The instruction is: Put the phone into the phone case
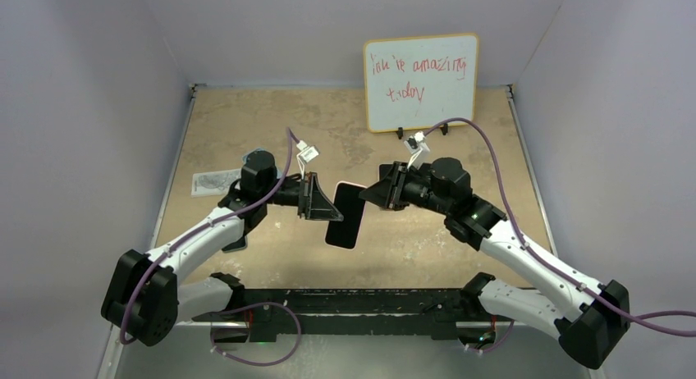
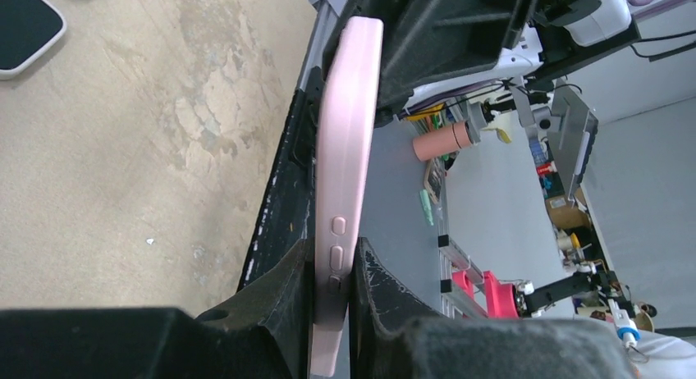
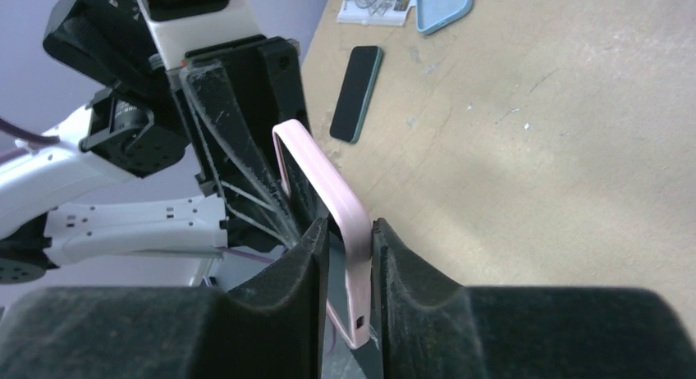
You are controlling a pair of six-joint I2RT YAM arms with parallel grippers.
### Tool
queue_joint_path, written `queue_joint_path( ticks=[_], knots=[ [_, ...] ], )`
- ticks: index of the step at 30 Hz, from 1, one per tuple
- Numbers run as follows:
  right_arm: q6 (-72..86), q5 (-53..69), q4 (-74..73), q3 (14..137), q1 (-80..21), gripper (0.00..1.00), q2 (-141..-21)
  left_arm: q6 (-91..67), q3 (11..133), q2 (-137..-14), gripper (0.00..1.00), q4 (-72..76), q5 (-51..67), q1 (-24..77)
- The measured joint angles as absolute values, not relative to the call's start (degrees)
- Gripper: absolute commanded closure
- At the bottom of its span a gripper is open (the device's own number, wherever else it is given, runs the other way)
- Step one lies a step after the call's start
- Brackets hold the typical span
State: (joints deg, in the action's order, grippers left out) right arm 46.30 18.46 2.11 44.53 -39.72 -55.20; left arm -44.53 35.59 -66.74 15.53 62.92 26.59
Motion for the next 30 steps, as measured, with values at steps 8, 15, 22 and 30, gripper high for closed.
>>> queue_joint_path(
  ticks=[8,15,22,30],
  knots=[
    [47.70,18.17,5.58,42.52,-39.31,1.00,-55.09,-46.63,35.57,-67.07,1.00,16.14,63.07,26.15],
    [48.40,17.21,5.48,42.35,-39.33,0.54,-55.02,-46.94,35.57,-67.07,1.00,16.23,62.28,26.28],
    [48.95,15.81,3.95,41.98,-39.42,0.02,-53.49,-44.66,36.38,-68.45,1.00,9.41,53.93,26.26],
    [48.29,13.34,0.60,41.82,-39.46,0.01,-50.92,-42.87,42.41,-79.94,1.00,3.49,41.98,24.29]
  ],
)
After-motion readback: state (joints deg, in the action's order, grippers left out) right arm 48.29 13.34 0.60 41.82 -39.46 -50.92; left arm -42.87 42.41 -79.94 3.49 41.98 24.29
